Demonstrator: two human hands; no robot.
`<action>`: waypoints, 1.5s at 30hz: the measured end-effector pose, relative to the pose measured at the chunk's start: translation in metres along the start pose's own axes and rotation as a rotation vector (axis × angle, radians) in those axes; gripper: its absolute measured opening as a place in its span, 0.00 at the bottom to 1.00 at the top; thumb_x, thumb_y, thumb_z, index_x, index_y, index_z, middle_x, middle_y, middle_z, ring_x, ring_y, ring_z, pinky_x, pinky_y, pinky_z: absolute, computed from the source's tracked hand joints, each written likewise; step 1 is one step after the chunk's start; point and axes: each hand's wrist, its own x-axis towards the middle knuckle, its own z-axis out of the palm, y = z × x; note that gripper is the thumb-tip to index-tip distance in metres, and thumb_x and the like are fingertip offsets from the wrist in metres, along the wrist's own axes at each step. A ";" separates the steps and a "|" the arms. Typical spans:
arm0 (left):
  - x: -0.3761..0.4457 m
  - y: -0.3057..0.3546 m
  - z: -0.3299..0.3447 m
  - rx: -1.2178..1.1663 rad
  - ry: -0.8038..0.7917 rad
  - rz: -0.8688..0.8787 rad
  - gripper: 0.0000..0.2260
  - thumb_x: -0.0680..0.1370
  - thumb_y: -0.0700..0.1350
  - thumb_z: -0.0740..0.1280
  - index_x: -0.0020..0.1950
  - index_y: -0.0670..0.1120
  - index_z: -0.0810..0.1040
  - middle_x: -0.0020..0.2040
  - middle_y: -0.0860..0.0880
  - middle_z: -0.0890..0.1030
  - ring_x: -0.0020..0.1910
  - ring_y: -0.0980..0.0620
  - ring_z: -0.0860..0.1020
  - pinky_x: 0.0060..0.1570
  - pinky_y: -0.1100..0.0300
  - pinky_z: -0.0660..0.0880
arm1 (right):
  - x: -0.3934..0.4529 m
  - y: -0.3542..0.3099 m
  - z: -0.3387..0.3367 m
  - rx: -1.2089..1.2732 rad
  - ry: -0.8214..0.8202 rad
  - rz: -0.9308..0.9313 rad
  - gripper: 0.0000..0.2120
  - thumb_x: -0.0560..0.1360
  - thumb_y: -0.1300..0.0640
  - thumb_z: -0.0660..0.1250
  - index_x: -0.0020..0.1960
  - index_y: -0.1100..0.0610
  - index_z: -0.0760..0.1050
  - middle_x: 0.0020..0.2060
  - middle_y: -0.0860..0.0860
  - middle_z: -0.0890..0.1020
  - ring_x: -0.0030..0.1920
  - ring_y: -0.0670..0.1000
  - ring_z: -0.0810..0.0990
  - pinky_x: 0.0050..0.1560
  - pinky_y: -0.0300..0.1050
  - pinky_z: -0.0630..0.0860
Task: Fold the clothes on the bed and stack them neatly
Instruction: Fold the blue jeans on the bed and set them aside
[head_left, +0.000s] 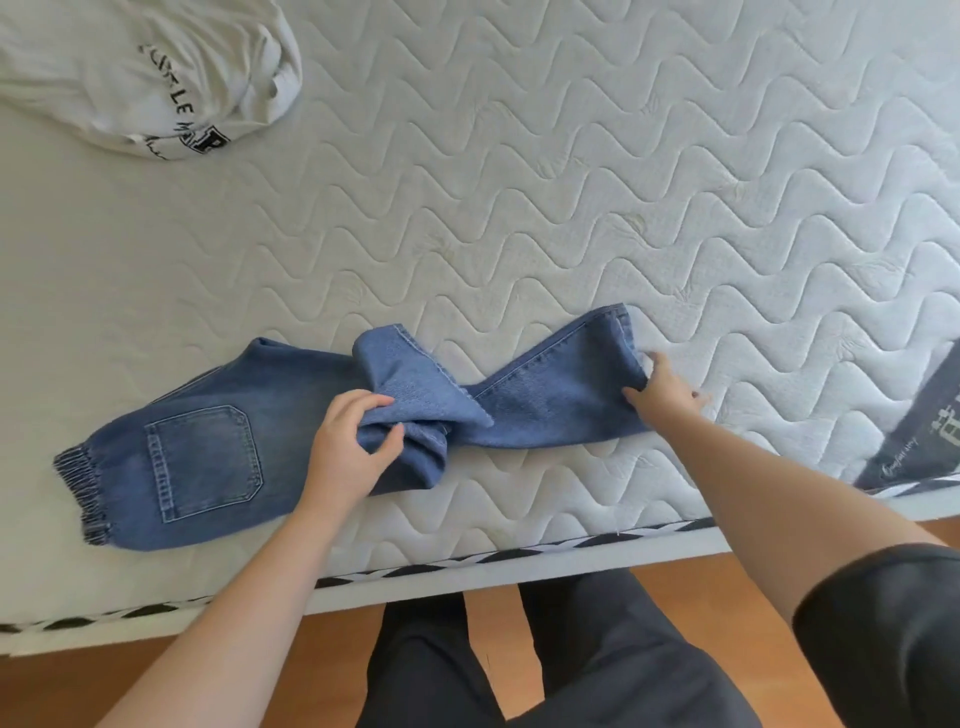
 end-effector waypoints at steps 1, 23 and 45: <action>-0.002 -0.002 -0.003 -0.004 0.004 -0.005 0.13 0.71 0.38 0.76 0.54 0.43 0.81 0.55 0.49 0.77 0.56 0.54 0.76 0.59 0.73 0.66 | -0.006 -0.003 0.001 0.046 -0.004 -0.096 0.19 0.75 0.54 0.66 0.65 0.53 0.68 0.53 0.56 0.79 0.57 0.61 0.77 0.56 0.53 0.68; -0.040 -0.129 -0.146 0.069 0.081 -0.289 0.15 0.77 0.36 0.67 0.64 0.41 0.78 0.68 0.42 0.72 0.69 0.44 0.70 0.67 0.55 0.65 | -0.272 -0.163 0.023 0.068 0.375 -0.990 0.13 0.67 0.72 0.72 0.43 0.57 0.86 0.48 0.52 0.84 0.52 0.60 0.78 0.59 0.51 0.67; 0.038 0.148 -0.162 -0.074 -0.397 0.540 0.06 0.79 0.46 0.67 0.50 0.45 0.81 0.43 0.51 0.83 0.44 0.53 0.79 0.45 0.60 0.72 | -0.355 -0.090 -0.058 0.108 0.317 -0.345 0.14 0.70 0.48 0.74 0.39 0.54 0.71 0.30 0.48 0.74 0.35 0.54 0.74 0.31 0.46 0.63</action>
